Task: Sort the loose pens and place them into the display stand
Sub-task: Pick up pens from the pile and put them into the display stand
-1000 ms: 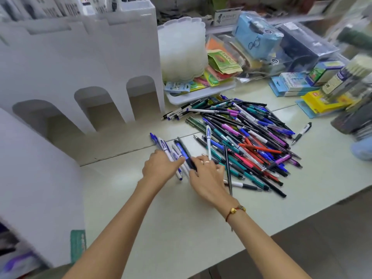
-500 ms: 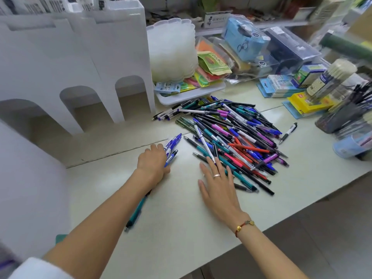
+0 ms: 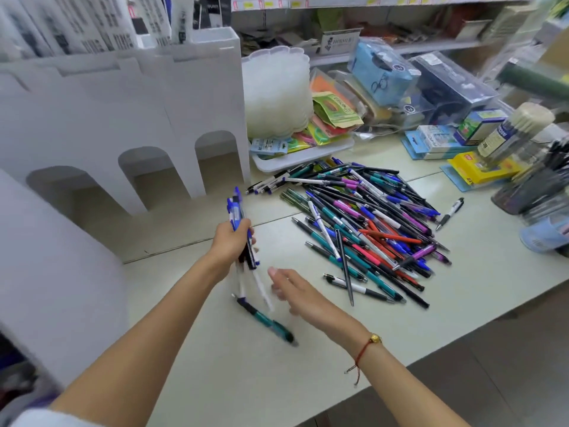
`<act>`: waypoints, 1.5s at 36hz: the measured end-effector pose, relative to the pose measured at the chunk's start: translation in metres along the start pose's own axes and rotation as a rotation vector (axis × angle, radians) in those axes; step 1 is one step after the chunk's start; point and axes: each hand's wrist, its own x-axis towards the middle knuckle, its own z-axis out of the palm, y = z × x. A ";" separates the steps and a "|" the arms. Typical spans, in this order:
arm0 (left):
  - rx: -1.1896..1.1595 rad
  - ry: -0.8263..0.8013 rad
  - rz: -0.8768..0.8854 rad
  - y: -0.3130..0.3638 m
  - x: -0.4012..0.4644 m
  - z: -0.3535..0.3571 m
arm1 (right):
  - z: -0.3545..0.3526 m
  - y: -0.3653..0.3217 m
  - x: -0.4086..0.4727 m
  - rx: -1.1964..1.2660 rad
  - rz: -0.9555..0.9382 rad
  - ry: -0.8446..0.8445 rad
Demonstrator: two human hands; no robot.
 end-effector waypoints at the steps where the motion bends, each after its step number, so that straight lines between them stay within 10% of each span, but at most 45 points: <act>1: -0.137 0.024 -0.030 0.002 -0.002 0.000 | 0.002 -0.004 -0.001 0.033 0.028 -0.070; 8: -0.560 0.161 -0.062 0.009 -0.018 -0.001 | 0.007 0.001 -0.001 -0.312 -0.183 -0.043; 24: -0.701 0.228 -0.058 -0.022 -0.062 -0.037 | 0.028 0.045 -0.024 -0.832 -0.305 0.119; 33: -0.714 0.175 -0.045 -0.002 -0.124 -0.029 | 0.037 0.001 -0.068 0.905 0.100 0.165; 42: -0.863 0.006 0.028 0.024 -0.197 -0.073 | 0.111 -0.050 -0.143 0.971 -0.159 0.526; 54: -0.887 -0.075 0.091 -0.001 -0.263 -0.203 | 0.248 -0.078 -0.205 0.872 -0.268 0.419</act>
